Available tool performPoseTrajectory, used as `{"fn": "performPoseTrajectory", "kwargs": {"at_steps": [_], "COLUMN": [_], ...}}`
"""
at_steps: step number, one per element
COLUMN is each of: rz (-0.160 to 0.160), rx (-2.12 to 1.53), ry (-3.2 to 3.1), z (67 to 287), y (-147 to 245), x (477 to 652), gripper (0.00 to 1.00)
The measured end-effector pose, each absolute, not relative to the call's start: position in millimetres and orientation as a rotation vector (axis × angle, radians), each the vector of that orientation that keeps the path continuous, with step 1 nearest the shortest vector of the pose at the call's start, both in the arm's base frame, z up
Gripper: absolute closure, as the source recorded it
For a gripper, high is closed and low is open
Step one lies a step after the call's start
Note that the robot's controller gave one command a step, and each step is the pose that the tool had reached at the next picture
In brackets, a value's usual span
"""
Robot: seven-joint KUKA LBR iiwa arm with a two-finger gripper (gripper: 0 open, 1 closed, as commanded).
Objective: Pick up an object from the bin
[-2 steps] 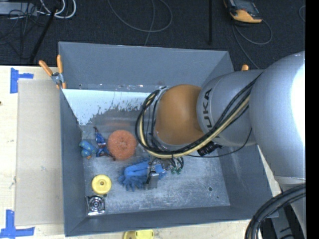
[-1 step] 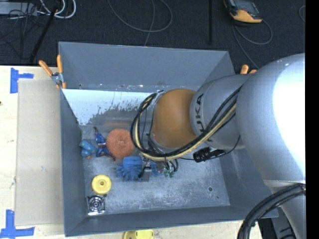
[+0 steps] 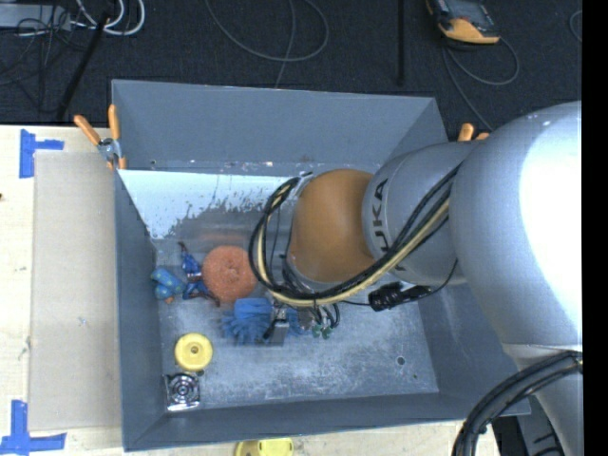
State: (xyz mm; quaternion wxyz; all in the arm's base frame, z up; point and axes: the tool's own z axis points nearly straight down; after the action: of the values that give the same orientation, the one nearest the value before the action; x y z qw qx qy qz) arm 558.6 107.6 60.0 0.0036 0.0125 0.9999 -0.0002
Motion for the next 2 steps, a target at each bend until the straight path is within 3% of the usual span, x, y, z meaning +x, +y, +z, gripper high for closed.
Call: {"fn": "performPoseTrajectory", "kwargs": {"at_steps": [2], "rz": [-0.001], "rx": [0.039], "ry": [3.141], "z": [67.8], "y": [107.7], "x": [556.8], "gripper": [1.00]}}
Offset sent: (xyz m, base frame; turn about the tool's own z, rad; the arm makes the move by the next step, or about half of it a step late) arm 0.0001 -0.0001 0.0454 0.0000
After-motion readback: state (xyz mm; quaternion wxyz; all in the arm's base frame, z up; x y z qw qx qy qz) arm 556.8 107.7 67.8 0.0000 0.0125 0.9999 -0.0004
